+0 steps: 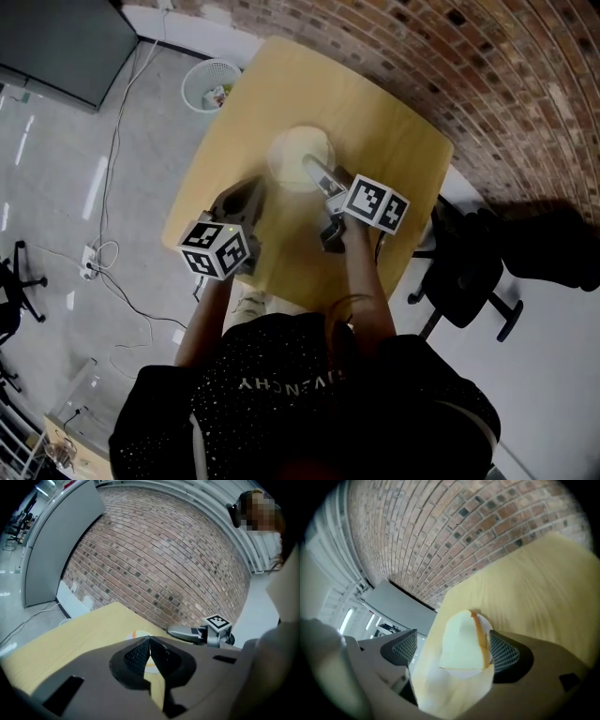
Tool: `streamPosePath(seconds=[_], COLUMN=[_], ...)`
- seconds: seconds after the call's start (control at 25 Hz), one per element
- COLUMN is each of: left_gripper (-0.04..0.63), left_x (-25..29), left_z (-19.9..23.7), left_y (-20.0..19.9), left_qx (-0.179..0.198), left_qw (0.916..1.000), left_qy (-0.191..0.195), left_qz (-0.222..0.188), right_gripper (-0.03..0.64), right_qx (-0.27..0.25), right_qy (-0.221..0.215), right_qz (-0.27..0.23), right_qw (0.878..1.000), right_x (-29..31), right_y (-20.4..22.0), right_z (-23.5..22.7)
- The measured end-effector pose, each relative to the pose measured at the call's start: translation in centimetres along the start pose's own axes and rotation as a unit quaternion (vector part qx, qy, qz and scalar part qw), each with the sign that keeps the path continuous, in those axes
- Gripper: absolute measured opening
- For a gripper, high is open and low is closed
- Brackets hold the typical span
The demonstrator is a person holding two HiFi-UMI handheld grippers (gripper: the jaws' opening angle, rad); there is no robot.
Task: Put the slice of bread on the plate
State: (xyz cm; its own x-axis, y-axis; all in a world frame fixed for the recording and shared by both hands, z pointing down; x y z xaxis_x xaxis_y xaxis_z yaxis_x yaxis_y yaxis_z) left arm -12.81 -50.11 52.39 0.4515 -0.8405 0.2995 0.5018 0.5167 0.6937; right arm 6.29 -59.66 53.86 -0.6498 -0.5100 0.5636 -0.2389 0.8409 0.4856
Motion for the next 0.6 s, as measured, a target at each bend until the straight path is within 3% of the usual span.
streamPosePath(seconds=[0.16,0.2,0.28,0.32,0.36,0.4,0.48,0.6], left_gripper=[0.011,0.011,0.011,0.011,0.011,0.011,0.011,0.011], left_x=[-0.7,-1.0,-1.5,-1.8,-2.1,-2.4,-2.9,-3.6], left_z=[-0.3,-0.5,-0.9,-1.1,-1.4,-1.8,-2.5,-3.4], left_y=[-0.2,-0.3,-0.5,-0.6,-0.6,-0.6,-0.4,0.0], left_qx=[0.004,0.002,0.001,0.001,0.003,0.004,0.008,0.009], left_qw=[0.9999,0.9999,0.9998,0.9997,0.9997,0.9996,0.9994,0.9992], left_qy=[0.000,0.002,0.009,0.012,0.015,0.018,0.024,0.031], left_qz=[-0.011,-0.014,-0.019,-0.020,-0.021,-0.023,-0.024,-0.025], right_gripper=[0.480,0.480,0.477,0.445,0.280,0.016,0.011,0.011], right_qx=[-0.102,-0.098,-0.050,-0.015,0.022,0.055,0.090,0.096], right_qy=[0.076,0.064,-0.018,-0.062,-0.091,-0.109,-0.141,-0.176], right_qz=[-0.018,-0.031,-0.049,-0.060,-0.077,-0.096,-0.118,-0.128], right_qw=[0.992,0.993,0.997,0.996,0.993,0.988,0.979,0.971], right_x=[-1.9,-2.7,-4.2,-5.0,-5.8,-6.7,-8.1,-9.5], right_y=[0.3,0.4,0.9,1.2,1.4,1.5,2.0,2.9], right_z=[0.1,0.3,1.3,1.8,2.2,2.5,3.1,4.1])
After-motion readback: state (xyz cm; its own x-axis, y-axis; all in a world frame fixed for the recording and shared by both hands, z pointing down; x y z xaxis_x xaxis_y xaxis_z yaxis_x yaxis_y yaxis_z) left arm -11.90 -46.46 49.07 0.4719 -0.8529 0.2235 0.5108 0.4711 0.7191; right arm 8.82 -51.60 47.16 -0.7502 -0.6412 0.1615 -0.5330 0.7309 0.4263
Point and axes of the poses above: the fingertips, and each gripper's own axes: x forward along the fingers, z to its left, y out of its underside, the point moved 7 cm from there along -x, backward along the fingers, and after that the axes turned 4 degrees about -x, right-handed, at the moved point
